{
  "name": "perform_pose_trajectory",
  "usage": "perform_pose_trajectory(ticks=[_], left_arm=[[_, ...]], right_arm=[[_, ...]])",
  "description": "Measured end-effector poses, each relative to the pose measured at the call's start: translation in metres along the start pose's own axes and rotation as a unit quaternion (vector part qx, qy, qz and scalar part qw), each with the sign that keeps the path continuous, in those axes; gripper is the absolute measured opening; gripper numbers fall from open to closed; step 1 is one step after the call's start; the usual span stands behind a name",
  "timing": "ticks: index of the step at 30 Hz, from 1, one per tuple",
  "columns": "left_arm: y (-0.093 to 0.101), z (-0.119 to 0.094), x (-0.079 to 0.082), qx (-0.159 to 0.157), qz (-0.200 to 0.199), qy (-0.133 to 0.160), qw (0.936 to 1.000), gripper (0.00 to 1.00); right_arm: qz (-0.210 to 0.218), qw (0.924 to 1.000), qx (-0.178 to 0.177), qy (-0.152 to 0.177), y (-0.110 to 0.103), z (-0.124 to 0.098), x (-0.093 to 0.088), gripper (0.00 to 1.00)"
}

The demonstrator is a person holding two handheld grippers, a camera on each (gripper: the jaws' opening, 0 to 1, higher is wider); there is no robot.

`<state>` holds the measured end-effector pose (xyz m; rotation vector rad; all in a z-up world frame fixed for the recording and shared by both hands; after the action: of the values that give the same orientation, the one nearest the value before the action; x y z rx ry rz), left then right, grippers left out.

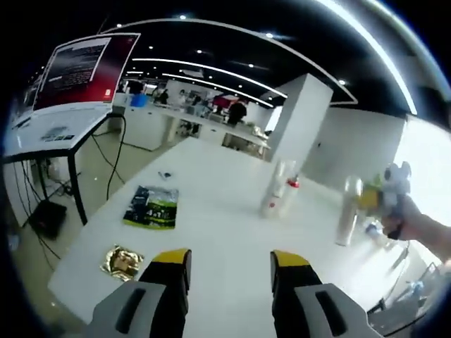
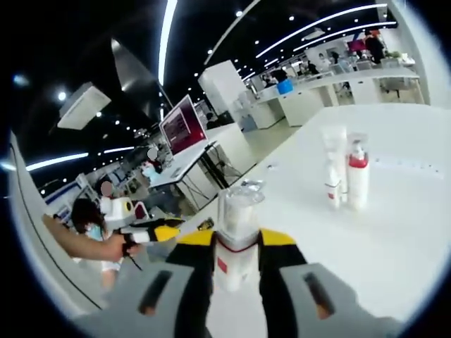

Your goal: Arrange the skincare products in the storage area until every visible bottle or jar stands upright without overlapping.

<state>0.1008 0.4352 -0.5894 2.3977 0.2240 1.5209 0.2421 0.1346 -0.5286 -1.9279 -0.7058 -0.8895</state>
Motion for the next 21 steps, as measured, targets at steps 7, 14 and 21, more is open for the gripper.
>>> perform_pose_trajectory(ticks=[7, 14, 21], left_arm=[[-0.006, 0.007, -0.012, 0.035, 0.009, -0.024, 0.9991, 0.43], [-0.004, 0.011, -0.018, 0.047, 0.07, -0.059, 0.9947, 0.39], [-0.008, 0.011, -0.02, 0.051, 0.075, -0.057, 0.9942, 0.36]], right_arm=[[-0.009, 0.9997, -0.021, -0.01, 0.023, 0.012, 0.002, 0.23], [-0.013, 0.9995, -0.027, -0.013, 0.032, 0.022, 0.003, 0.23], [-0.033, 0.9955, -0.088, 0.01, 0.057, 0.028, -0.005, 0.23]])
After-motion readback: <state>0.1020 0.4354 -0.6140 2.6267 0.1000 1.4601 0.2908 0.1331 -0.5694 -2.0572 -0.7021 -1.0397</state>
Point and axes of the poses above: the point that each gripper's makers call its tool centre point, and the gripper's own axes: z roughly forward along the fingers, y roughly to its right, x roughly out of its top, the point moved 10 cm from there along -z, roughly backward along the fingers, and after that the axes turned 1 degree about x, right-handed, at the moved point
